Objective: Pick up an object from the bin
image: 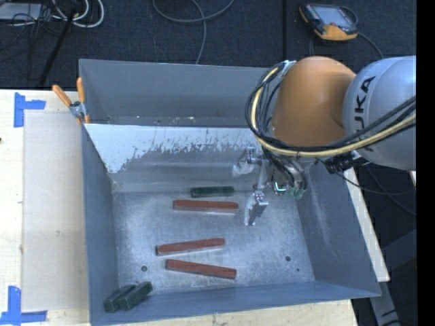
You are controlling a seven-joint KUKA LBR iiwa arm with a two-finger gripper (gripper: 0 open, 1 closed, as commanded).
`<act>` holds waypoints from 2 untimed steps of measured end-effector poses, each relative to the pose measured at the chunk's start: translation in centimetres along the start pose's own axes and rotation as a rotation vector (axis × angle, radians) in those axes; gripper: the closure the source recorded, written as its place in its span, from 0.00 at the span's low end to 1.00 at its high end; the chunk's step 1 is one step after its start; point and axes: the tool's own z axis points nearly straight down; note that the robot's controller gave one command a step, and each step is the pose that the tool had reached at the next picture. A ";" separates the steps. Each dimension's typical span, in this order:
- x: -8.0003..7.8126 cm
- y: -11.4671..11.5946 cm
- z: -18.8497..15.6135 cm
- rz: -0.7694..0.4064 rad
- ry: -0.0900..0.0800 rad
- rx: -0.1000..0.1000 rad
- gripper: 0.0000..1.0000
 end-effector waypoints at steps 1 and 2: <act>-0.1 0.0 -0.5 0.001 -0.008 0.000 0.00; -1.1 0.2 4.1 -0.024 -0.016 0.000 0.00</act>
Offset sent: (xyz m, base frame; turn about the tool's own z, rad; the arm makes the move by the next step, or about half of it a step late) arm 0.0222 0.0029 -0.1335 -0.0758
